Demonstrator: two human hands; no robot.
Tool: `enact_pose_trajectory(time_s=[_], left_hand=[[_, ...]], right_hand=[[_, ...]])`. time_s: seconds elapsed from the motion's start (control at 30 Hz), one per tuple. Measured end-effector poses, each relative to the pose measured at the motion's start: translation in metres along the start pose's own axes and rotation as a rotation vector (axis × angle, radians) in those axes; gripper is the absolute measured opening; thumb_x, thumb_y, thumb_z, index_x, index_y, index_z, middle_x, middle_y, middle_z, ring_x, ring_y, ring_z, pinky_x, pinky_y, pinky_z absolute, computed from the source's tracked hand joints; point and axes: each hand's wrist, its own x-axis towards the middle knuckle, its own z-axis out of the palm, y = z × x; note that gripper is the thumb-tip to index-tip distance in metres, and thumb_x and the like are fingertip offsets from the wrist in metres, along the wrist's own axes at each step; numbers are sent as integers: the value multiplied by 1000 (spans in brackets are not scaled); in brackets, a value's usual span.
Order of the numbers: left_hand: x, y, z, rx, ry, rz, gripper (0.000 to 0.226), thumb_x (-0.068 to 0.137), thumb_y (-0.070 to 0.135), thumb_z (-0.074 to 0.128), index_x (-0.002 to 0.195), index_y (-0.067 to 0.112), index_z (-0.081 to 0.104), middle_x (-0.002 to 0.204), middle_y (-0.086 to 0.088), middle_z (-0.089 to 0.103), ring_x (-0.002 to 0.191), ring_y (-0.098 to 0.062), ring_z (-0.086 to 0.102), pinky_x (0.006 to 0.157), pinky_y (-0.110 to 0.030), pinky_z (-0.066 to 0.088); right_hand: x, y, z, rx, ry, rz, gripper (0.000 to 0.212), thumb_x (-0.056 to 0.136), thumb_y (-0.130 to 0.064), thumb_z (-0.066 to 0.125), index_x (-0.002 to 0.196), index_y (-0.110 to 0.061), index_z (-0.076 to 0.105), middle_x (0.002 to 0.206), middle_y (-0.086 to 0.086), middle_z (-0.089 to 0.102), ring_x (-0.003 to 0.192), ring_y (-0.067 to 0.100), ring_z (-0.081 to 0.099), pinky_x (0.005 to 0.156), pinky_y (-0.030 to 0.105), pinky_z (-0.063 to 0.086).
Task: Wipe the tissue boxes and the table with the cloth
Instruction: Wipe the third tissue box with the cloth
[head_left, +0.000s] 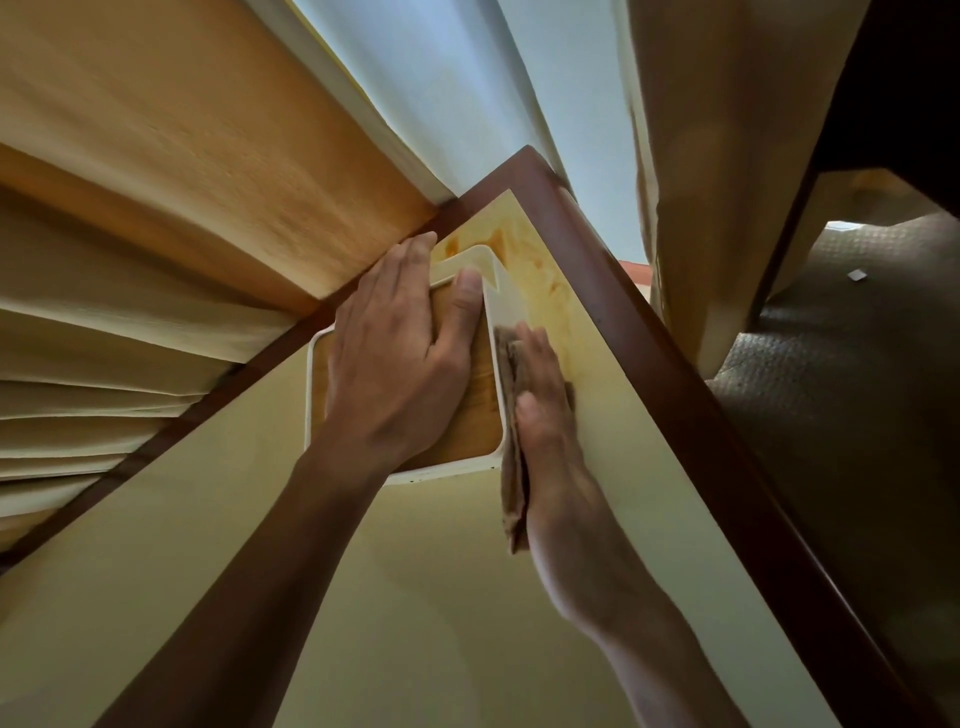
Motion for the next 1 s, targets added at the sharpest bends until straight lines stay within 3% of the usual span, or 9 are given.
enact_pose_trajectory(time_s=[0.17, 0.27, 0.33, 0.4, 0.47, 0.53, 0.67, 0.87, 1.0], left_hand=[[1, 1, 0, -8, -10, 3, 71, 98, 65, 17, 158, 30, 26, 163, 9, 29, 150, -9, 22, 122, -39, 18], [1, 0, -1, -2, -4, 18, 72, 98, 65, 16, 158, 28, 28, 163, 9, 29, 152, -8, 17, 124, -45, 18], [2, -2, -1, -3, 11, 38, 74, 97, 66, 15, 157, 26, 29, 163, 9, 30, 152, -7, 15, 124, -46, 20], [3, -3, 0, -2, 10, 48, 75, 97, 66, 14, 158, 25, 28, 163, 9, 29, 153, -7, 14, 124, -46, 20], [4, -5, 1, 3, 0, 43, 75, 97, 67, 15, 159, 25, 26, 165, 9, 26, 153, -7, 12, 125, -46, 18], [4, -6, 2, 4, 0, 27, 74, 97, 67, 16, 159, 27, 24, 165, 9, 25, 154, -6, 11, 125, -47, 18], [3, -4, -1, -76, 34, 13, 72, 98, 66, 25, 158, 27, 28, 165, 7, 27, 153, -9, 17, 123, -49, 23], [-26, -5, -18, -142, 224, -146, 60, 105, 51, 38, 157, 24, 30, 168, 5, 16, 155, -10, 6, 126, -49, 15], [-57, -12, -15, -25, 16, -396, 69, 99, 64, 15, 161, 32, 13, 169, 1, 2, 156, -19, -9, 124, -54, -5]], right_hand=[[39, -2, -9, 5, -13, -27, 53, 105, -46, 14, 158, -46, 9, 168, -26, 4, 149, -16, -6, 130, 36, 0], [88, -10, -16, -29, -12, -24, 60, 103, -51, 21, 161, -37, 23, 168, -17, 19, 154, -2, 11, 129, 42, 10], [117, -21, -23, -26, -54, -21, 51, 106, -48, 33, 155, -33, 40, 157, -15, 42, 145, -1, 35, 125, 33, 24], [134, -28, -34, -74, -159, -17, 40, 109, -34, 42, 146, -25, 54, 140, -14, 58, 123, -9, 53, 109, 11, 37], [143, -30, -45, -144, -248, -22, 35, 109, -26, 45, 140, -21, 60, 128, -15, 64, 107, -16, 56, 93, 0, 40], [146, -30, -47, -184, -271, -17, 34, 110, -27, 44, 139, -22, 61, 126, -17, 64, 108, -16, 57, 93, -1, 39], [147, -29, -46, -202, -252, -1, 36, 111, -30, 42, 142, -25, 60, 132, -13, 65, 118, -7, 58, 97, 4, 41], [143, -30, -43, -268, -241, -6, 42, 110, -44, 37, 144, -29, 57, 128, -10, 65, 117, 6, 60, 110, 34, 47], [141, -33, -43, -285, -233, -10, 43, 110, -44, 36, 146, -30, 55, 129, -10, 64, 119, 6, 58, 112, 39, 45]])
